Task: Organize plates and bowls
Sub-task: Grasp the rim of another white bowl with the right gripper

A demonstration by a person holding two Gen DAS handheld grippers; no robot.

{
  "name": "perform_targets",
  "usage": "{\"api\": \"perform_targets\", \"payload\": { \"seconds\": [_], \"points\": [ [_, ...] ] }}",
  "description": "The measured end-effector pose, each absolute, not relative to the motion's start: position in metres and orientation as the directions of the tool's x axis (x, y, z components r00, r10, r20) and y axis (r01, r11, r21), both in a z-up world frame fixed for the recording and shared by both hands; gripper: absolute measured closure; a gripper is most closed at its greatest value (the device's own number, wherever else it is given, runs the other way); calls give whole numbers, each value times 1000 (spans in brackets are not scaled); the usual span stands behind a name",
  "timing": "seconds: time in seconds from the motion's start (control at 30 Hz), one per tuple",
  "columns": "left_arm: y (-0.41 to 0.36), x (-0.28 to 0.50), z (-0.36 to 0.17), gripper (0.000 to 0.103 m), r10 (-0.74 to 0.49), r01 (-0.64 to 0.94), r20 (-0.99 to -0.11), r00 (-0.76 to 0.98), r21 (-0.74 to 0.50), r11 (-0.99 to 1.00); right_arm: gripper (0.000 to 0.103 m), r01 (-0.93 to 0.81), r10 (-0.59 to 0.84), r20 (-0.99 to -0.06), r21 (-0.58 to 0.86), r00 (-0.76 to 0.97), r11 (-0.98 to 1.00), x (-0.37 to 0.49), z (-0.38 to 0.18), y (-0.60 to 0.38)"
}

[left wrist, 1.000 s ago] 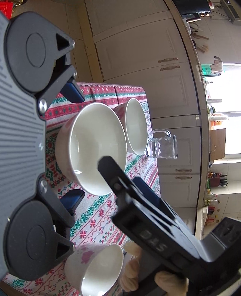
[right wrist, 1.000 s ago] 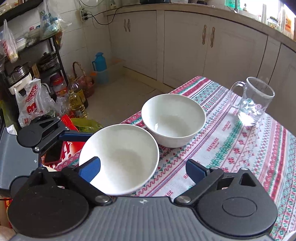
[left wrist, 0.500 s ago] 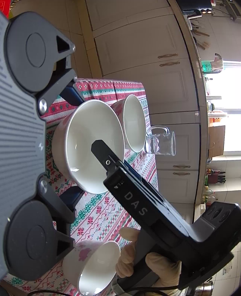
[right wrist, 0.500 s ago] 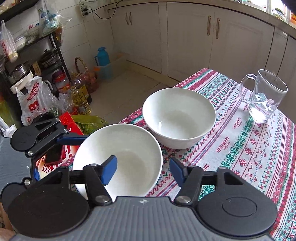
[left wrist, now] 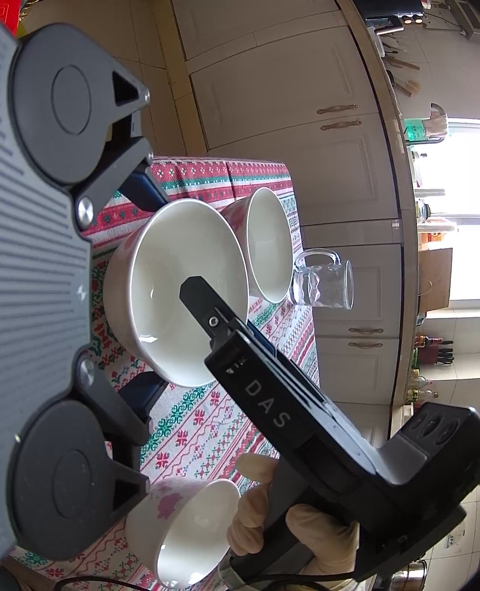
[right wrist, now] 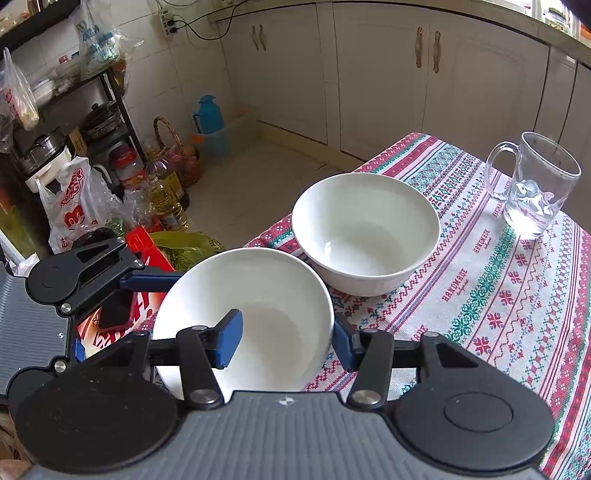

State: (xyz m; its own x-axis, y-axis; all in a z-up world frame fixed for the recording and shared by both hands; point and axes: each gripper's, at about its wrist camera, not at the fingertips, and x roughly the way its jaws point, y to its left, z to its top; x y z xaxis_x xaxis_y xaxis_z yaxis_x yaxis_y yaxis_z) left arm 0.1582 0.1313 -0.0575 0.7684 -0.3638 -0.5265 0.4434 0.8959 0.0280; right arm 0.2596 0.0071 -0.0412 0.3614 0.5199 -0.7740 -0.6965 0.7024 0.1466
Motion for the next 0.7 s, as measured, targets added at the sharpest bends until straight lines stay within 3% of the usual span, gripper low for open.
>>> {"api": "perform_targets", "payload": {
  "seconds": [0.7],
  "points": [
    [110,115,-25,10,-398,505,-558,728,44,862,45,-714,543,-752,140,374,686,210,-12,-22]
  ]
}}
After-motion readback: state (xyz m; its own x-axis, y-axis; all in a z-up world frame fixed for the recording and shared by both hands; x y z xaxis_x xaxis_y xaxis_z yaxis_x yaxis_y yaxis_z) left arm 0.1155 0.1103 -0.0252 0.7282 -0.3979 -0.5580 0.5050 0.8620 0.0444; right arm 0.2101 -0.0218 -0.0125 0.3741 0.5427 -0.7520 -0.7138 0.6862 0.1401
